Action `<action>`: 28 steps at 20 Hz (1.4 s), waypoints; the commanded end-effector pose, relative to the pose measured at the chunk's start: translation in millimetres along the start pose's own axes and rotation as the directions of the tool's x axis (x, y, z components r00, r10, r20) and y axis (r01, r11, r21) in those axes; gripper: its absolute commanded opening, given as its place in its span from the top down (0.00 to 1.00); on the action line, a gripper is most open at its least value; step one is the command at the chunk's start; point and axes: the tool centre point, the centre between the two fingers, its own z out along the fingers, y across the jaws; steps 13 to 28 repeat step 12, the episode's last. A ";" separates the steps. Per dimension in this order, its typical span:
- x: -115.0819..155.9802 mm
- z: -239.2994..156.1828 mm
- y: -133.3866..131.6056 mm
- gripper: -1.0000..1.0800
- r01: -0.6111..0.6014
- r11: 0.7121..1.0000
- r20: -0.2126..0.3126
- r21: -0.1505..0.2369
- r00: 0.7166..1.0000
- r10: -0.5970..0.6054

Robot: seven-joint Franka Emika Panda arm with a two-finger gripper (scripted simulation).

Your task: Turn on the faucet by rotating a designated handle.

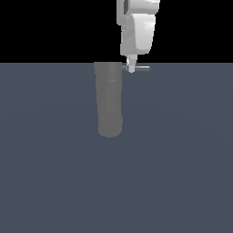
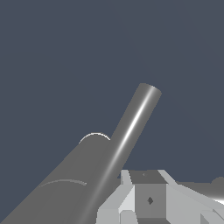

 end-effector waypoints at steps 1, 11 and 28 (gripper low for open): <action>31.1 -0.5 -2.4 1.00 -0.044 0.999 -0.007 0.008 0.999 0.044; 55.4 -0.9 -18.4 1.00 -0.057 0.998 -0.007 0.008 0.998 0.057; 55.4 -0.9 -18.4 1.00 -0.057 0.998 -0.007 0.008 0.998 0.057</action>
